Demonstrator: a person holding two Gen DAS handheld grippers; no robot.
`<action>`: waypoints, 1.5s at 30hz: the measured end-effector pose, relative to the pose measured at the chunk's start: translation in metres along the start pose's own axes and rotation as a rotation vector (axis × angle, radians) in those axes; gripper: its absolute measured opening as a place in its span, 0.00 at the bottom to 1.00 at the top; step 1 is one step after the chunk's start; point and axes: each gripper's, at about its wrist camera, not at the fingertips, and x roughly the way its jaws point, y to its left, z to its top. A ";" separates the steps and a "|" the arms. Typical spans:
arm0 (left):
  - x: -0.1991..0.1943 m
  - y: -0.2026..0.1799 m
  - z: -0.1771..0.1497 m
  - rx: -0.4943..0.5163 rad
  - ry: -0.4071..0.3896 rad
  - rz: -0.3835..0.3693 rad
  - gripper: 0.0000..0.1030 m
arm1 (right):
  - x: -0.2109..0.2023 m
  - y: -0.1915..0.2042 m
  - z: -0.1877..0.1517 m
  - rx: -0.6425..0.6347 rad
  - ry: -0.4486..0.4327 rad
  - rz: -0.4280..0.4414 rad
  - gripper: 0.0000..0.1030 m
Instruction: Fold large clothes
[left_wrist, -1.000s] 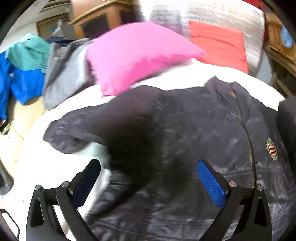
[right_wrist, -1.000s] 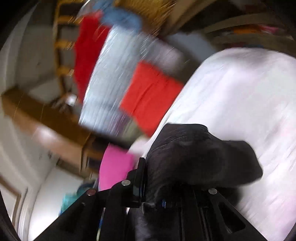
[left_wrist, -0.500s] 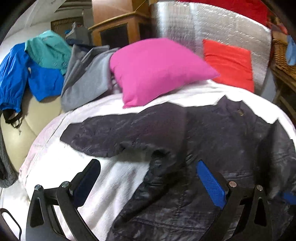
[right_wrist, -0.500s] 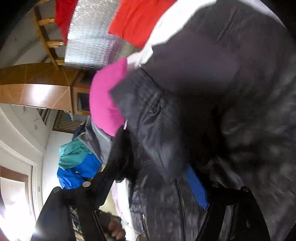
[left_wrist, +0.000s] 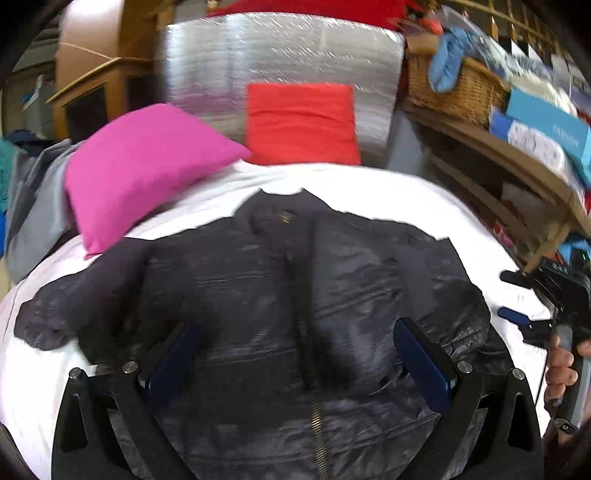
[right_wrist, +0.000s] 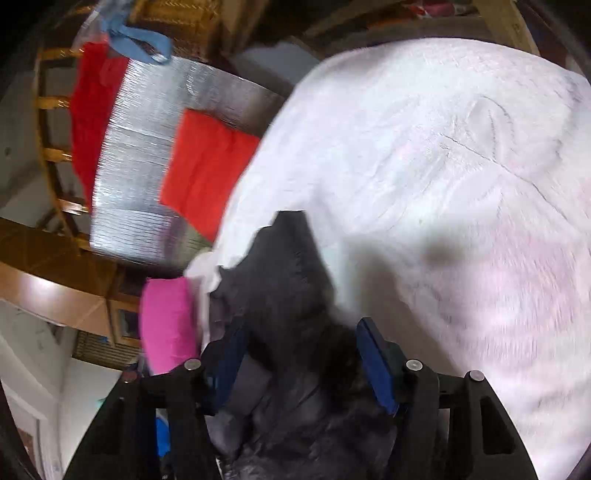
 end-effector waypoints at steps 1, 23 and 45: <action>0.007 -0.006 -0.001 0.004 0.011 -0.001 1.00 | 0.009 -0.001 0.005 -0.008 0.010 -0.016 0.63; 0.054 0.081 -0.015 -0.125 0.165 0.025 0.35 | 0.045 0.005 -0.018 -0.164 0.110 -0.183 0.24; 0.048 -0.020 -0.002 0.110 0.025 0.069 0.85 | 0.050 0.003 -0.028 -0.140 0.095 -0.222 0.27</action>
